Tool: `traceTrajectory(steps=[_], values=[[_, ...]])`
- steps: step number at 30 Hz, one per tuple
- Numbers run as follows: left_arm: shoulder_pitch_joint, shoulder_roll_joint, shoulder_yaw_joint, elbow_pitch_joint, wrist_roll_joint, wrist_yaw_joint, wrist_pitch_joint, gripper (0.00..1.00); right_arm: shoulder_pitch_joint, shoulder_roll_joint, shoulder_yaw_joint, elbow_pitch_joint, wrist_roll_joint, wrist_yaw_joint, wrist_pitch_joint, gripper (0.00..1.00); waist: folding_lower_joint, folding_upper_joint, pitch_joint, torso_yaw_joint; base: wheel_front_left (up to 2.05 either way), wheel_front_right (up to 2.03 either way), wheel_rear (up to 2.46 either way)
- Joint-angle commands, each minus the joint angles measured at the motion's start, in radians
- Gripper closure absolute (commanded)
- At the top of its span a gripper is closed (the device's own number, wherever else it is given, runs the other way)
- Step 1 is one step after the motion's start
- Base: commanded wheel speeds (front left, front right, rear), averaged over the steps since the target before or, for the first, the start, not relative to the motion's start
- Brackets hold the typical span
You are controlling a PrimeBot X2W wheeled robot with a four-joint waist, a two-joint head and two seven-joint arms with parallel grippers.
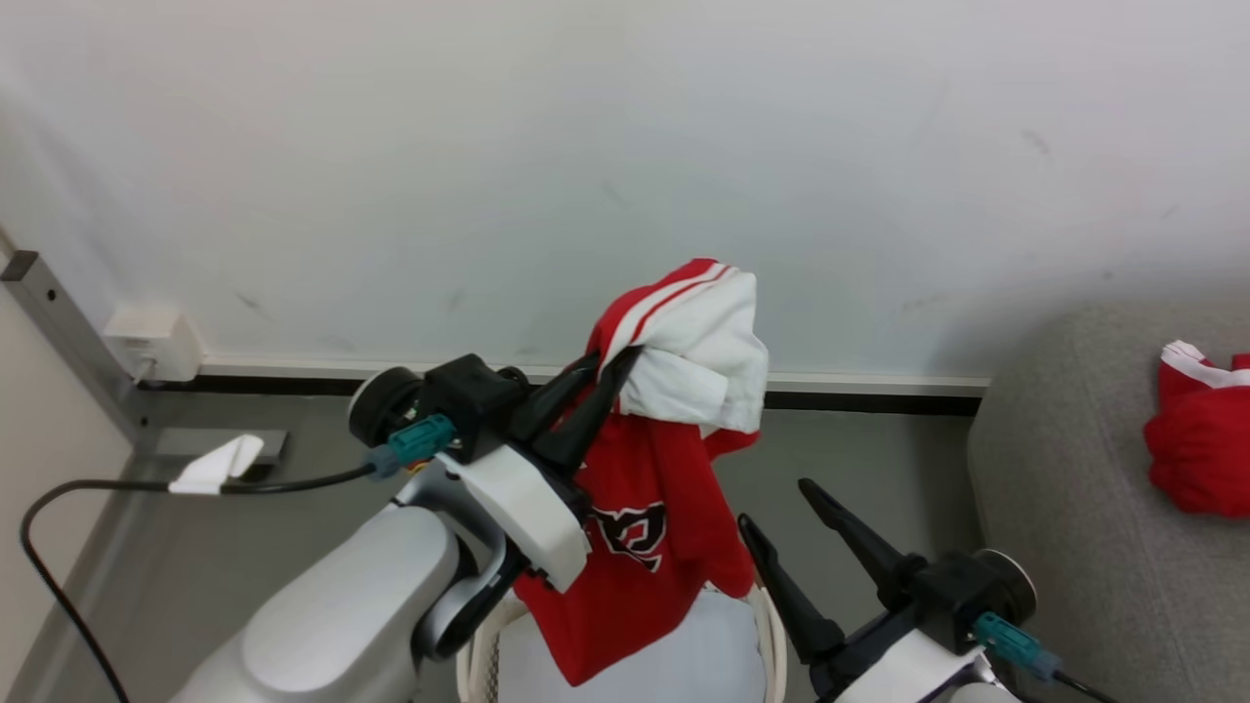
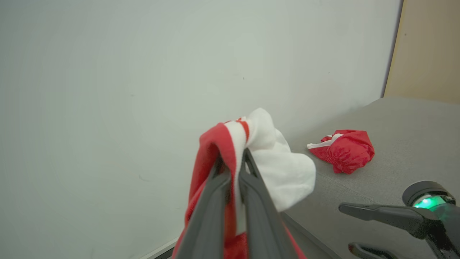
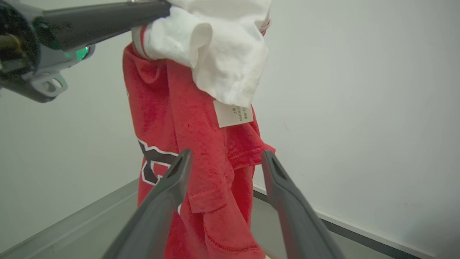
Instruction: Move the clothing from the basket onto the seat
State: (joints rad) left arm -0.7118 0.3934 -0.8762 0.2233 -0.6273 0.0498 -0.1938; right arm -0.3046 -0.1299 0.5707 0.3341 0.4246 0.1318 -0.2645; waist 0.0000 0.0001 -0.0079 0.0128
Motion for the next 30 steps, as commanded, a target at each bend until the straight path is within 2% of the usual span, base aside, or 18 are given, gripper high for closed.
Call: traceTrajectory(steps=[1,9,20,26,27,28,29,30], values=[[-0.014,-0.004,-0.007,0.004,0.005,-0.004,0.005,1.00,-0.027,-0.009,0.024,0.018,0.003,-0.002,0.000,0.00,0.0000,-0.0001,-0.002,0.017,0.00,0.00,0.00],[-0.023,-0.056,-0.059,0.014,0.022,-0.030,0.014,1.00,-0.114,0.001,0.137,0.153,0.031,-0.002,0.000,0.00,0.0000,-0.0001,-0.014,0.088,0.00,0.00,0.00],[-0.020,-0.114,-0.125,-0.008,0.015,-0.067,0.042,1.00,-0.158,0.030,0.161,0.328,0.057,-0.002,0.001,0.00,0.0000,-0.0001,-0.035,0.181,0.00,0.00,0.00],[-0.016,-0.129,-0.143,-0.026,0.000,-0.076,0.057,1.00,-0.187,0.041,0.184,0.377,0.092,-0.002,0.001,0.00,0.0000,-0.0001,-0.043,0.214,0.00,0.00,0.00],[-0.015,-0.129,-0.142,-0.028,-0.002,-0.074,0.058,1.00,-0.190,0.042,0.184,0.383,0.099,-0.002,0.001,0.26,0.0000,-0.0001,-0.044,0.218,0.00,0.00,0.00],[-0.013,-0.128,-0.141,-0.029,-0.006,-0.073,0.058,1.00,-0.192,0.043,0.182,0.387,0.104,-0.002,0.001,0.70,0.0000,-0.0001,-0.044,0.221,0.00,0.00,0.00],[-0.012,-0.125,-0.140,-0.030,-0.008,-0.072,0.058,1.00,-0.193,0.044,0.180,0.389,0.108,-0.002,0.001,1.00,0.0000,-0.0001,-0.044,0.223,0.00,0.00,0.00],[-0.011,-0.123,-0.139,-0.030,-0.010,-0.071,0.059,1.00,-0.193,0.045,0.180,0.390,0.113,-0.002,0.001,1.00,0.0000,-0.0001,-0.044,0.225,0.00,0.00,0.00]])
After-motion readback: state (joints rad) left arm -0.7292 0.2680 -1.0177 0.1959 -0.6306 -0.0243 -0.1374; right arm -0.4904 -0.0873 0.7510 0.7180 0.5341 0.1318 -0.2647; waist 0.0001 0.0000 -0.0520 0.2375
